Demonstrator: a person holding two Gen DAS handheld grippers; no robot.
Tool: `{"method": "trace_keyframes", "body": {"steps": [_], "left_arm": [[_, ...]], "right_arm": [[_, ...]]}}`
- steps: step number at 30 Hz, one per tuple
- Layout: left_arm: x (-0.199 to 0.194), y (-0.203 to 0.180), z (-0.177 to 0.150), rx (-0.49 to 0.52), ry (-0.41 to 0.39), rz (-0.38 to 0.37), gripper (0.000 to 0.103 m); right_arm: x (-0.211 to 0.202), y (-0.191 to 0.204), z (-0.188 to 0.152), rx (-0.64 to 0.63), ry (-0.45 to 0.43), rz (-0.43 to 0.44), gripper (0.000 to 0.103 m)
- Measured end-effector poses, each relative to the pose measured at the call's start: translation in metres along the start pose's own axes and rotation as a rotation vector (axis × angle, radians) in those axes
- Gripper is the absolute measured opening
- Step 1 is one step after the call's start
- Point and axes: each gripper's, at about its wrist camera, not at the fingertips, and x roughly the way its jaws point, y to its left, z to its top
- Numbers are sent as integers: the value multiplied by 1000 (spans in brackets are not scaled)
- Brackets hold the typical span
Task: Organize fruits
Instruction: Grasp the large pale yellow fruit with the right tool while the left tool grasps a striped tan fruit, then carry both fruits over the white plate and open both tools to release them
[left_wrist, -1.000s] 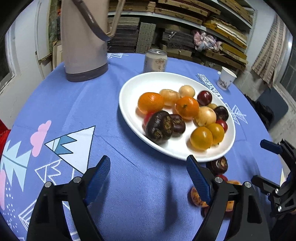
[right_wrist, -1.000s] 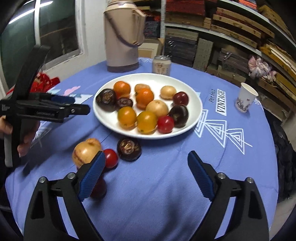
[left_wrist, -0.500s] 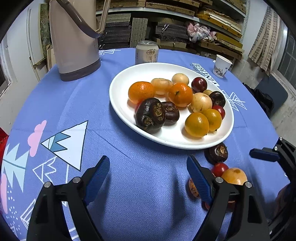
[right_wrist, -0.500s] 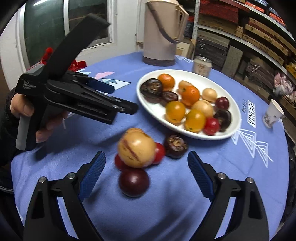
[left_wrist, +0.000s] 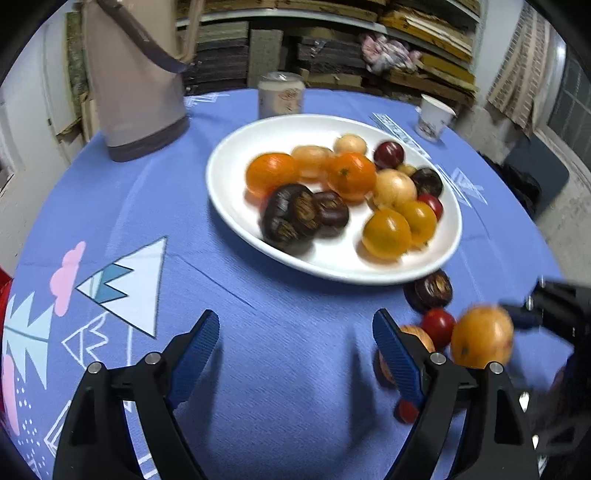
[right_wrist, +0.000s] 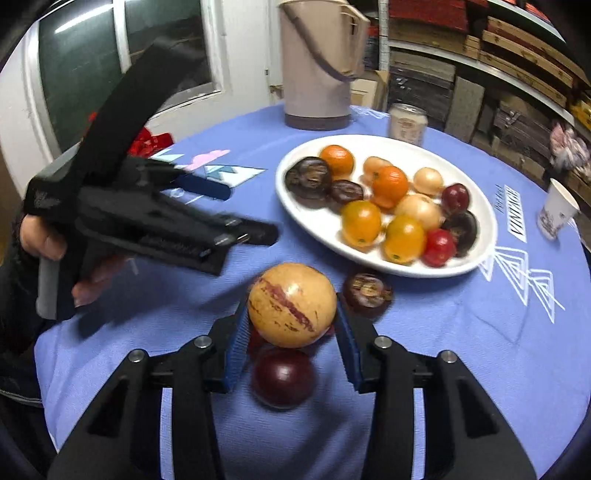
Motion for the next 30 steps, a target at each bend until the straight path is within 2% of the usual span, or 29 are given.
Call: {"method": "trace_keyframes", "body": {"steps": [3,5,9,18,22,24,26,30], "left_arm": [[2,-9,-3,49,12,-9,86],[0,-13,-5,54,-7,-10,94],[0,-17,-7,40,7,-94,94],[1,-41,-18,116,20,-157,93],[16,-52,-23,175,71,-153,62],[17,-53,-22,180,53,-146,61],[18,-52,-21,174,51,-162,49],[19,-53,-20,169,18,-164,48]], "right_arm": [[-7,-13,-1,28,-11,-19,43],[-15,-24,-2,54,-28,-26,43],[-23,-37,-5,94,-46,-49,43],[-18,-32,-4,70,-28,-42,43],[-18,-31,-4,67,-27,-43,43],[-17,-30,-4,66,-26,-43,43],[-16,-30,-4,63,-23,-42,43],[-15,-28,-4,58,-18,-43,43]]}}
